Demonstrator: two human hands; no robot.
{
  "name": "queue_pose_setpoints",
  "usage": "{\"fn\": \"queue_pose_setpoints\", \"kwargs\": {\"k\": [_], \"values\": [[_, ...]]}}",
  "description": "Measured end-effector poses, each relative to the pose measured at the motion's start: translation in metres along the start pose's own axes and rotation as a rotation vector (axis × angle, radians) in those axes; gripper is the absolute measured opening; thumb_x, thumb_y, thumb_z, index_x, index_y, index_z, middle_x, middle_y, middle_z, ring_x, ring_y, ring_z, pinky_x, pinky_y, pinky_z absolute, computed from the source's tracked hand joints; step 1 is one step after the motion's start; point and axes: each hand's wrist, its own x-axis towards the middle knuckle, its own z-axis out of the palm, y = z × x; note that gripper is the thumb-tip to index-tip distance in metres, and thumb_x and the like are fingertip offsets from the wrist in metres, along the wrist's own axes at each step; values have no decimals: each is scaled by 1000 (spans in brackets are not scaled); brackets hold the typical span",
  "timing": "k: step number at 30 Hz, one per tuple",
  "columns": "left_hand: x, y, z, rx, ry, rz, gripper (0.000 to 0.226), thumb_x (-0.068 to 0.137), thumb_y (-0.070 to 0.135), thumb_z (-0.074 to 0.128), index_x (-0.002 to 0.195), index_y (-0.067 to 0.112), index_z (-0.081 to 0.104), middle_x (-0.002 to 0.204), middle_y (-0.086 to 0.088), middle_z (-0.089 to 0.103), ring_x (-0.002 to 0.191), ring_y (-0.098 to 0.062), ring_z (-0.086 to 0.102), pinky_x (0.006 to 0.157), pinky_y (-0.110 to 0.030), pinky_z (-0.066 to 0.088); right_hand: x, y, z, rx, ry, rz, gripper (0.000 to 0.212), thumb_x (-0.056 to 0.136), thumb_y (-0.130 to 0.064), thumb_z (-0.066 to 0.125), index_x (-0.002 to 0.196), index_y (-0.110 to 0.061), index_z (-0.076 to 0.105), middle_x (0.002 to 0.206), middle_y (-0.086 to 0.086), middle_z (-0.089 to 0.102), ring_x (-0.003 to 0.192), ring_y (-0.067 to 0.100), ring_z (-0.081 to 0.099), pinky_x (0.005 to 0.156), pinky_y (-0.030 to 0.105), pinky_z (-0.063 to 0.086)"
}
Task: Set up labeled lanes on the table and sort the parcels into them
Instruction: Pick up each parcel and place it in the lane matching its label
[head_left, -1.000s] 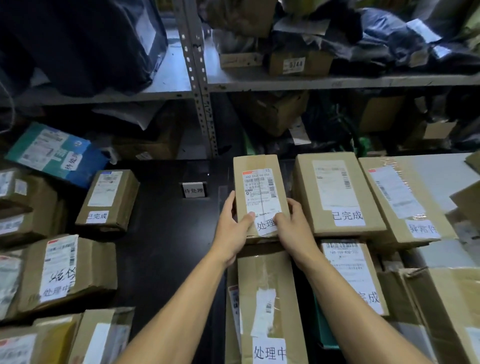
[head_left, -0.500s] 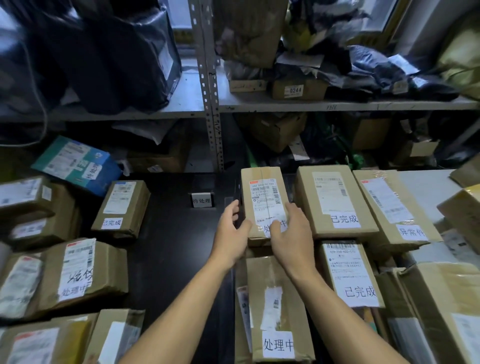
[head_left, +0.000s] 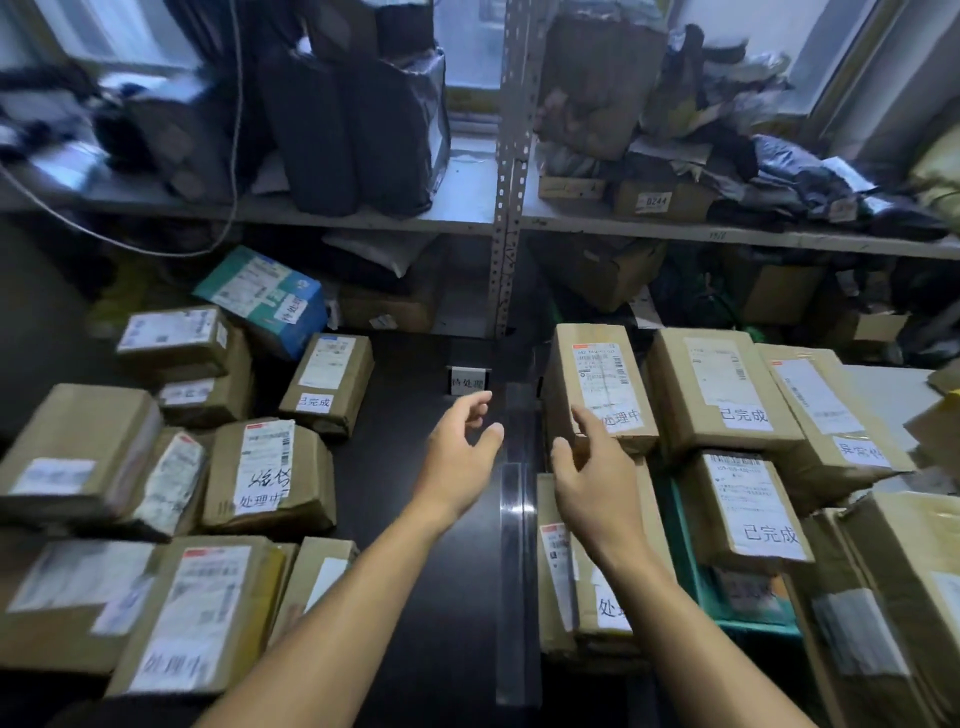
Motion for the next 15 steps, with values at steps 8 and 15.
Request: {"fn": "queue_pose_setpoints", "kwargs": {"k": [8,15], "values": [[-26,-10,-47,3,165,-47,37,96,18,59,130,32,54,122,11,57,113,-3,52,87,-12,39,-19,-26,44,-28,-210,-135,53,96,-27,56,147,-24,43,147,-6,51,133,9,47,106,22,35],[-52,-29,-93,29,348,-176,38,96,18,59,131,31,54,123,11,57,113,-3,54,96,-25,43,-20,-41,79,12,-362,-187,52,96,-32,56,146,-27,43,137,-5,58,119,6,55,94,20,38]]}}
